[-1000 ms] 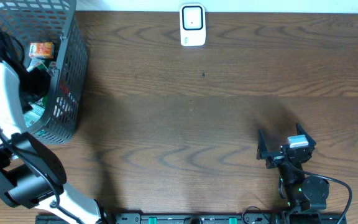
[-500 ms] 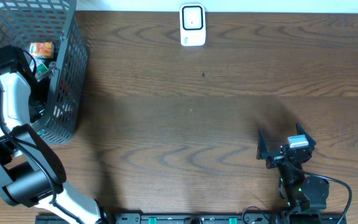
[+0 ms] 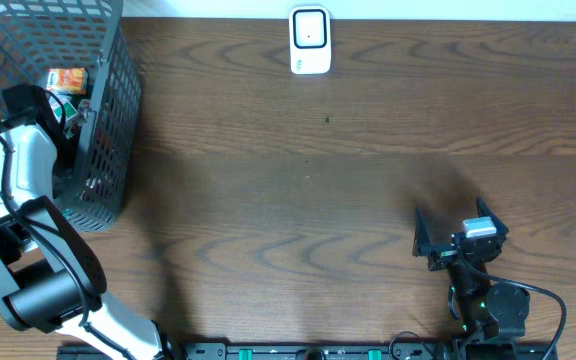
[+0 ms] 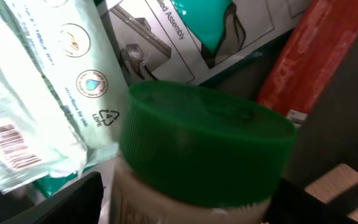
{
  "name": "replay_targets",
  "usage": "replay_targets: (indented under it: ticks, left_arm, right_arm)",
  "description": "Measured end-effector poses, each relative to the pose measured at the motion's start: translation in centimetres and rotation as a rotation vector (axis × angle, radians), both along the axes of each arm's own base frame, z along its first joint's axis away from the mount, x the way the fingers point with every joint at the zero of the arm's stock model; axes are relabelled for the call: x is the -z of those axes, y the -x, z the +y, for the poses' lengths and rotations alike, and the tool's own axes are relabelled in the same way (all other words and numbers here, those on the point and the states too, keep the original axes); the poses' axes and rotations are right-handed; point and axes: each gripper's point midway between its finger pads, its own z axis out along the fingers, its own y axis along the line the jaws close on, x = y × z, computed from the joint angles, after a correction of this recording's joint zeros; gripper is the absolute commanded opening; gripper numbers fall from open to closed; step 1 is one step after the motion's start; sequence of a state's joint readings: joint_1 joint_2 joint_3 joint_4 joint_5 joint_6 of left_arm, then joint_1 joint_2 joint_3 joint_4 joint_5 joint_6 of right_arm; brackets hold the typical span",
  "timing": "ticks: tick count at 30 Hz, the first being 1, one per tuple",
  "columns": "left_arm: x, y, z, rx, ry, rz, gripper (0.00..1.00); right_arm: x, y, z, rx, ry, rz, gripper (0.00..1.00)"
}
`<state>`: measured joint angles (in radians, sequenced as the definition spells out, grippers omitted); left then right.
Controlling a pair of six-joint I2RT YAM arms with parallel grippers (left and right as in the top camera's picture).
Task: Scan the item barcode
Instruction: 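Grasp the green-lidded Knorr jar by its lid with the left gripper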
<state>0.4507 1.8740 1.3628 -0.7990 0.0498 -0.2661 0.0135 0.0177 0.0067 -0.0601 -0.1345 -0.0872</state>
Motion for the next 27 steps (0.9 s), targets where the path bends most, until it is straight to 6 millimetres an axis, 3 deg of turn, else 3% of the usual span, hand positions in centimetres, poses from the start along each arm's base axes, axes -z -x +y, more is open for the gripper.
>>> replay_targets:
  ticks: [23,25,27]
  left_arm:
    - [1.5,0.3,0.0,-0.004,-0.007,-0.006,0.82]
    - [1.6,0.5,0.1,-0.009,-0.006,-0.003,0.8]
    - [1.7,0.5,0.1,-0.009,-0.005,-0.003,0.7]
  right_arm:
    - [0.0,0.0,0.0,0.0,0.0,0.0,0.99]
    - [0.0,0.0,0.0,0.0,0.0,0.0,0.99]
    - [0.0,0.0,0.0,0.0,0.0,0.0,0.99]
